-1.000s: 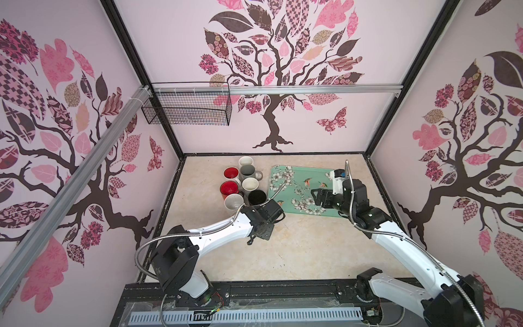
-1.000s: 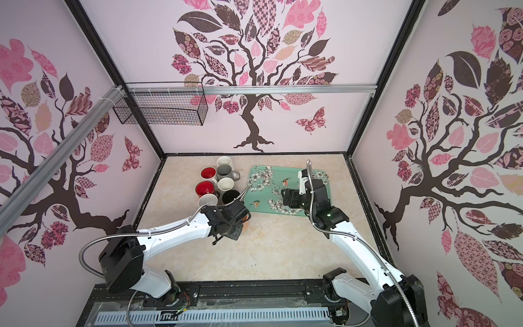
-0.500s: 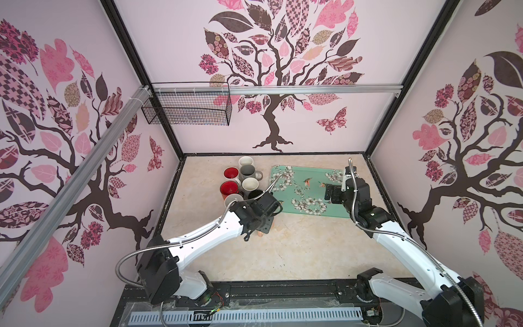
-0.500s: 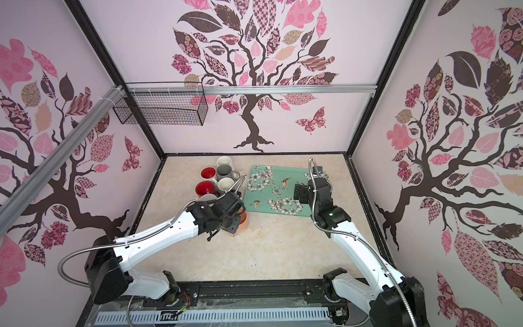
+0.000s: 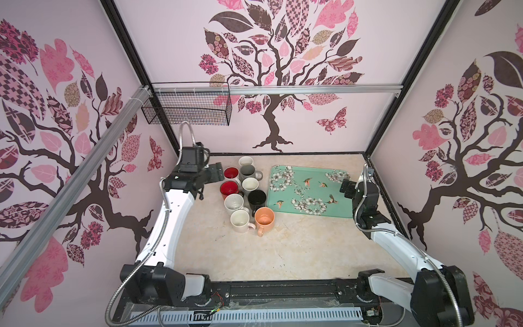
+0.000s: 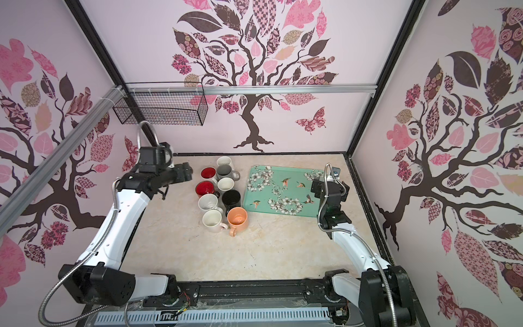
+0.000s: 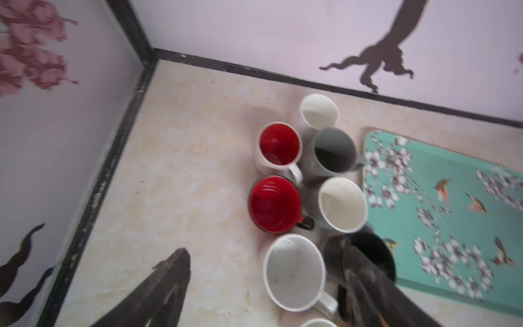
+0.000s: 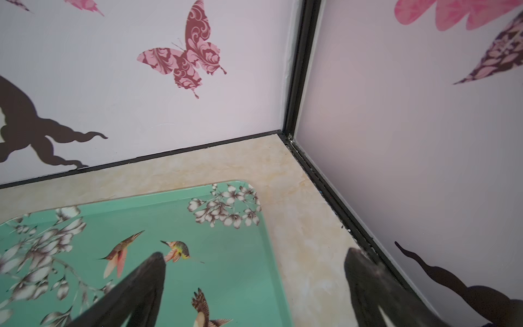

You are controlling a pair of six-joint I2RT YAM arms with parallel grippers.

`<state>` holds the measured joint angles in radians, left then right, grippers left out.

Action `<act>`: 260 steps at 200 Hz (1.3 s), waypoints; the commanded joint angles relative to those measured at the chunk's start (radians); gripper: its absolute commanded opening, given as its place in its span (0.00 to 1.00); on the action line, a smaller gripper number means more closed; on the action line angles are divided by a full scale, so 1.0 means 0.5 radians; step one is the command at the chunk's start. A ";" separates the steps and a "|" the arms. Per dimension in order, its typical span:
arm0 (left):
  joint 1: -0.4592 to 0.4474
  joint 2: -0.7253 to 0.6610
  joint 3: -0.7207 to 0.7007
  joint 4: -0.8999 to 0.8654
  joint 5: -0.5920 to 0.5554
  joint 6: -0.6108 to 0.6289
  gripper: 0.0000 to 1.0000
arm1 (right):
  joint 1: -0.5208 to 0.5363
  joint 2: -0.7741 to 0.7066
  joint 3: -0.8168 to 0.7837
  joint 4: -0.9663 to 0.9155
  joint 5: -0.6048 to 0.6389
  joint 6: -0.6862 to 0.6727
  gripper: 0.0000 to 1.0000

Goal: Turn the mug right side up
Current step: Reset both arms

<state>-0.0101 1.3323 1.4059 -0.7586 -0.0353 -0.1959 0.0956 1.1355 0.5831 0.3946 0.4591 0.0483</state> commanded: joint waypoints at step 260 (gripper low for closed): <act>0.199 0.245 -2.013 3.012 -0.140 0.146 0.97 | -0.176 0.834 -0.611 1.531 -0.780 0.051 1.00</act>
<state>0.0879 1.4162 0.4301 0.5915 -0.0956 -0.1539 0.0097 1.5562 0.2581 1.1481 0.0761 0.0887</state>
